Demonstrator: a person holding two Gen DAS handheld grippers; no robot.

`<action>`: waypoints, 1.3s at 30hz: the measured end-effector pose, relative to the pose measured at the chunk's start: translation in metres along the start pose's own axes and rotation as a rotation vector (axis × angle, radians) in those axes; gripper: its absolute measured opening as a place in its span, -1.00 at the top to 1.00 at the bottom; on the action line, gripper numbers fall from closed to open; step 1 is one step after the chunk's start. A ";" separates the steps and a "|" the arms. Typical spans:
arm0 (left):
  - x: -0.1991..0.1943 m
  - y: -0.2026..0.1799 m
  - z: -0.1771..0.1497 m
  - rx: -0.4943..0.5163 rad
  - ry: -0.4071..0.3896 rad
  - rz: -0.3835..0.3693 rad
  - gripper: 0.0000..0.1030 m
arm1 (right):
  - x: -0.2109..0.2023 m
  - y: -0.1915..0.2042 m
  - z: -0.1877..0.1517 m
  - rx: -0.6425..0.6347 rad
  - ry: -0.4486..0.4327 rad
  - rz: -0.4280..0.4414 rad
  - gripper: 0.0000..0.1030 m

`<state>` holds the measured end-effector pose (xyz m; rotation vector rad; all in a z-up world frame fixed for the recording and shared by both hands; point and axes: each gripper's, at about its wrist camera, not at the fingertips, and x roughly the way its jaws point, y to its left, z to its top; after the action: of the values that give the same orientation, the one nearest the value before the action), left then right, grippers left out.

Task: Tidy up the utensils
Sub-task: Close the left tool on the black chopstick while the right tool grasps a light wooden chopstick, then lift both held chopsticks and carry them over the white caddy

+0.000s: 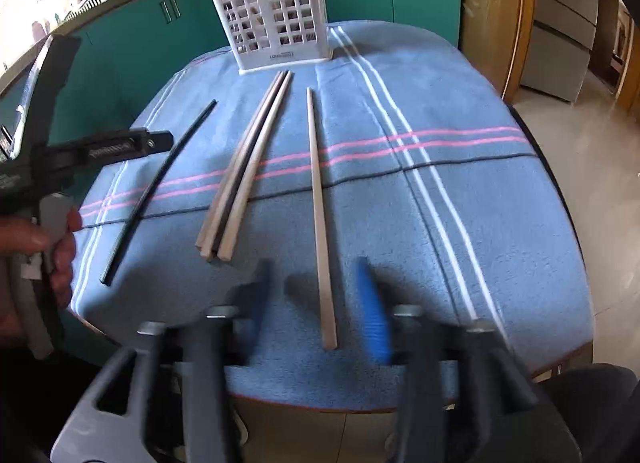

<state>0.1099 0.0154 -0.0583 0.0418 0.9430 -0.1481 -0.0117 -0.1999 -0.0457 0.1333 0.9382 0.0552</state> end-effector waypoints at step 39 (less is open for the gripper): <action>0.012 -0.020 0.062 0.023 -0.065 -0.051 0.92 | 0.069 0.026 0.155 -0.107 -0.017 0.072 0.91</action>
<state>0.1637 -0.0123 -0.0311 0.0337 0.8779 -0.2065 0.1537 -0.1807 -0.0068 0.0682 0.9119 0.1706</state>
